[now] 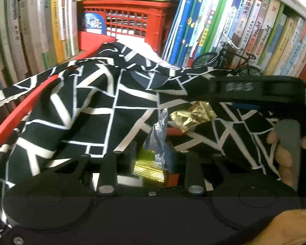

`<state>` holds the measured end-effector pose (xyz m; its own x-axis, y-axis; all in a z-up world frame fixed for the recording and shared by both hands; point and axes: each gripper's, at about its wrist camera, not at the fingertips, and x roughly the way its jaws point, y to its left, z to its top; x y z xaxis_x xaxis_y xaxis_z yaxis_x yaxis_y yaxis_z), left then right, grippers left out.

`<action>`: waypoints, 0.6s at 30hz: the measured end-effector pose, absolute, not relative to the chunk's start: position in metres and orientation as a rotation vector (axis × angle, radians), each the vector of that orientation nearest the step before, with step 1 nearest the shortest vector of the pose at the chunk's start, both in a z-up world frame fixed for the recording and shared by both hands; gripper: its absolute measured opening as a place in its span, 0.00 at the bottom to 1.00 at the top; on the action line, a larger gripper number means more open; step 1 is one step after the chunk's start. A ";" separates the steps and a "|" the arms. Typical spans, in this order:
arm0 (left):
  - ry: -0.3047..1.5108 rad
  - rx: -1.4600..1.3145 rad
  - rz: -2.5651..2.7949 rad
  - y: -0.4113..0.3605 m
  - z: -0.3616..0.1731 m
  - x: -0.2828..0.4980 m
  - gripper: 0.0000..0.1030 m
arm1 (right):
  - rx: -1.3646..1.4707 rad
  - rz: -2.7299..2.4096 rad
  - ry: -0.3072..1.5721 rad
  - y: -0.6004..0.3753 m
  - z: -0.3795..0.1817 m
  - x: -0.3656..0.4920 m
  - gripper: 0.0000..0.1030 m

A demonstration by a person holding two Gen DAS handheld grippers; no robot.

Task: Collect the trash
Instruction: 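Grasp the clear wrapper with the left tool while the right tool grasps a gold wrapper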

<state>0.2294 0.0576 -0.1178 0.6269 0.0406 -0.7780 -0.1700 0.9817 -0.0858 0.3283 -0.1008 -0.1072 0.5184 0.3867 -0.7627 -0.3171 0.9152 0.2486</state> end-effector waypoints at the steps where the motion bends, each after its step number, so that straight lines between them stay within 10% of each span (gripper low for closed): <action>1: 0.890 -0.152 0.133 0.059 -0.119 0.228 0.26 | 0.054 0.430 0.943 -0.094 -0.111 0.329 0.81; 5: 0.907 -0.183 0.169 0.068 -0.121 0.223 0.26 | -0.025 0.483 0.984 -0.076 -0.120 0.326 0.76; 11: 0.902 -0.186 0.176 0.067 -0.118 0.220 0.26 | -0.068 0.500 0.965 -0.073 -0.115 0.312 0.26; 18: 0.905 -0.191 0.169 0.061 -0.111 0.220 0.26 | -0.012 0.472 0.939 -0.094 -0.102 0.305 0.24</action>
<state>0.2204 0.0606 -0.1111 0.6063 0.0651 -0.7925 -0.2254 0.9698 -0.0928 0.3049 -0.0943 -0.1021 0.4969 0.3846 -0.7780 -0.3950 0.8984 0.1918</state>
